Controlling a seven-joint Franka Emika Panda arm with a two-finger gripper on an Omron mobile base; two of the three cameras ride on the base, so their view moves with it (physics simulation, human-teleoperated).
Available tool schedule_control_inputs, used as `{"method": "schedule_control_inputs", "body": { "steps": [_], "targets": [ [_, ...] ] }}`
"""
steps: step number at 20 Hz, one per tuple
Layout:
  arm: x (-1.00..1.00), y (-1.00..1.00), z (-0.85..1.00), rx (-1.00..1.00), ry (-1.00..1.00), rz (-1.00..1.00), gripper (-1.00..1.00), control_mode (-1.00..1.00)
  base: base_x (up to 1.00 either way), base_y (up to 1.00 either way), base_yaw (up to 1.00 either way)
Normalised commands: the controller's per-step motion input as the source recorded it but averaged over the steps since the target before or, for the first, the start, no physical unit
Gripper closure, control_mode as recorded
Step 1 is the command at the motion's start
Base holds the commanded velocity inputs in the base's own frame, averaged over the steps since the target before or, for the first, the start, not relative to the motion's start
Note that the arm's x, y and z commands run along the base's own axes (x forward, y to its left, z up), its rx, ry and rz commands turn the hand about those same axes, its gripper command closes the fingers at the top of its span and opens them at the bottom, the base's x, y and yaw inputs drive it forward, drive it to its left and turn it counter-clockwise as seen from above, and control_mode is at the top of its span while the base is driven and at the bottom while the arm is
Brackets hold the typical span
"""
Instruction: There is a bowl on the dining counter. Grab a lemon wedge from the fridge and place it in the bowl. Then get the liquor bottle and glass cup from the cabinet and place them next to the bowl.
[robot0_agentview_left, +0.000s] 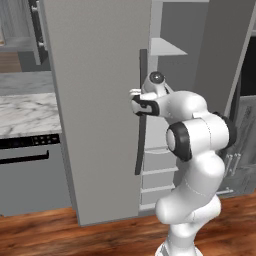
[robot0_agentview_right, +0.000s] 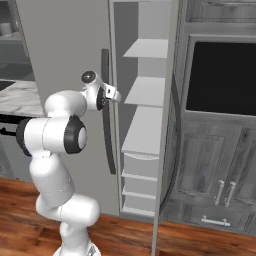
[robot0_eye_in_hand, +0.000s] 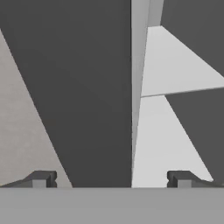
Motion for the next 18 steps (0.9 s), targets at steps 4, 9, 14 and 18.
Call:
{"method": "schedule_control_inputs", "body": {
  "steps": [4,9,14,18],
  "targets": [
    [0.48,0.0,-0.19,0.0,0.0,0.0,-1.0,-1.0,0.0,0.0,0.0],
    [0.5,0.0,-0.24,0.0,0.0,0.0,1.0,-1.0,0.0,0.0,0.0],
    [0.27,0.0,-0.17,0.0,0.02,0.0,1.0,-1.0,0.0,0.0,0.0],
    [-0.01,0.07,-0.11,0.0,0.04,0.0,1.0,-1.0,0.0,0.0,0.0]
  ]
}}
